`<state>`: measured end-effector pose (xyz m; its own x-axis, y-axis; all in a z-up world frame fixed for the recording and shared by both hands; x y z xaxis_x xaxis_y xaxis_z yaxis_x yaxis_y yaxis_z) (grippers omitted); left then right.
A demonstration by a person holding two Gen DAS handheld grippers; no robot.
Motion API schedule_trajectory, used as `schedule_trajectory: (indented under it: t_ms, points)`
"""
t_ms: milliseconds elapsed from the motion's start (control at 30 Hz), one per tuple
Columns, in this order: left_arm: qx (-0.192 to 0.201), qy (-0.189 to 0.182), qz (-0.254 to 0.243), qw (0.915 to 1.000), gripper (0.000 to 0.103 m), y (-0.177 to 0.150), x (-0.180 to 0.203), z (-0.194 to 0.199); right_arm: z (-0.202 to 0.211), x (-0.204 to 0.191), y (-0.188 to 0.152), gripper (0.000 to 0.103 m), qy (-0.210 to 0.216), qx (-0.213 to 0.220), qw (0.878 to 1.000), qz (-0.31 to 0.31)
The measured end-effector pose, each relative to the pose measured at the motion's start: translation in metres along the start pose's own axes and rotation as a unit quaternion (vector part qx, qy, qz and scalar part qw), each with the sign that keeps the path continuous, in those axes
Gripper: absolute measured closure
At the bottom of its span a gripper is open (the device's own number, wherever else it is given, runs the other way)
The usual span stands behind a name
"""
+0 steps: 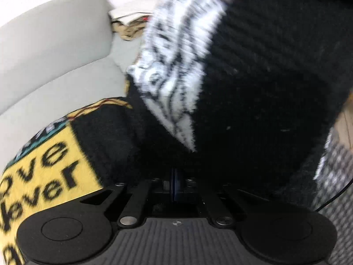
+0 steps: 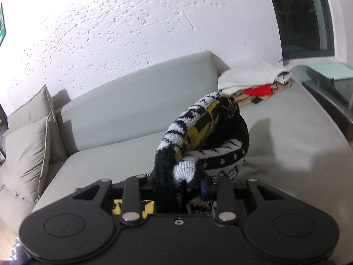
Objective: Fold clothes
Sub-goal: 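Grasp the folded sweater with both grippers and lift it up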
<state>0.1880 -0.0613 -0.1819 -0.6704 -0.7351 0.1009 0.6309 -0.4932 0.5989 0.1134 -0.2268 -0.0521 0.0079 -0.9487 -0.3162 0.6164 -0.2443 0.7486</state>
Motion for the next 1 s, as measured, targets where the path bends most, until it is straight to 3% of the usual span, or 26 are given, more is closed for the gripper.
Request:
schedule_trajectory:
  t_ms: [100,200,333,467,533,600,733,833,1000]
  points:
    - [0.022,-0.015,0.014,0.9996,0.090,0.003,-0.013,0.028,0.007,0.012,0.002,0.072,-0.008,0.003,1.000,-0.009]
    - [0.034,0.021,0.017,0.9991,0.089,0.021,-0.037,0.037,0.011,0.030,-0.001,0.071,-0.018,0.003,0.999,-0.031]
    - [0.012,0.048,0.030,0.9983,0.091,0.050,-0.061,0.007,0.014,0.048,-0.007,0.071,-0.023,0.003,0.998,-0.053]
    - [-0.007,0.026,0.006,0.9996,0.093,0.079,-0.061,-0.029,0.018,0.056,-0.011,0.071,-0.017,0.003,0.998,-0.059]
    - [-0.035,0.003,-0.007,0.9994,0.093,0.087,-0.060,-0.052,0.017,0.059,-0.011,0.071,-0.015,0.002,0.998,-0.060]
    - [-0.067,-0.015,-0.016,0.9975,0.099,0.090,-0.058,-0.074,0.017,0.061,-0.010,0.071,-0.011,0.002,0.998,-0.065]
    - [-0.088,-0.008,-0.003,0.9961,0.103,0.085,-0.057,-0.104,0.006,0.061,-0.011,0.071,-0.013,-0.009,0.998,-0.063]
    - [-0.078,-0.005,0.024,0.9966,0.101,0.085,-0.063,-0.096,-0.001,0.058,-0.007,0.071,-0.013,-0.010,0.998,-0.059]
    - [-0.031,0.021,0.047,0.9982,0.081,0.081,-0.067,-0.026,0.002,0.048,-0.002,0.071,-0.025,-0.005,0.999,-0.044]
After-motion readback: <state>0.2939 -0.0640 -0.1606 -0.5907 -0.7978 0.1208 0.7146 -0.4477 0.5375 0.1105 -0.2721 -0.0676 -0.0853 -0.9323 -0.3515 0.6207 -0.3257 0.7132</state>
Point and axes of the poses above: each gripper's, at about its wrist camera, not at the fingertips, and z roughly against the way its jaws point, x to its right, y to its top, the point moved 5 cm from there along -z, roughly the way its jaws point, and after that the axes turned 3 degrees about -x, right-handed, at the moved point
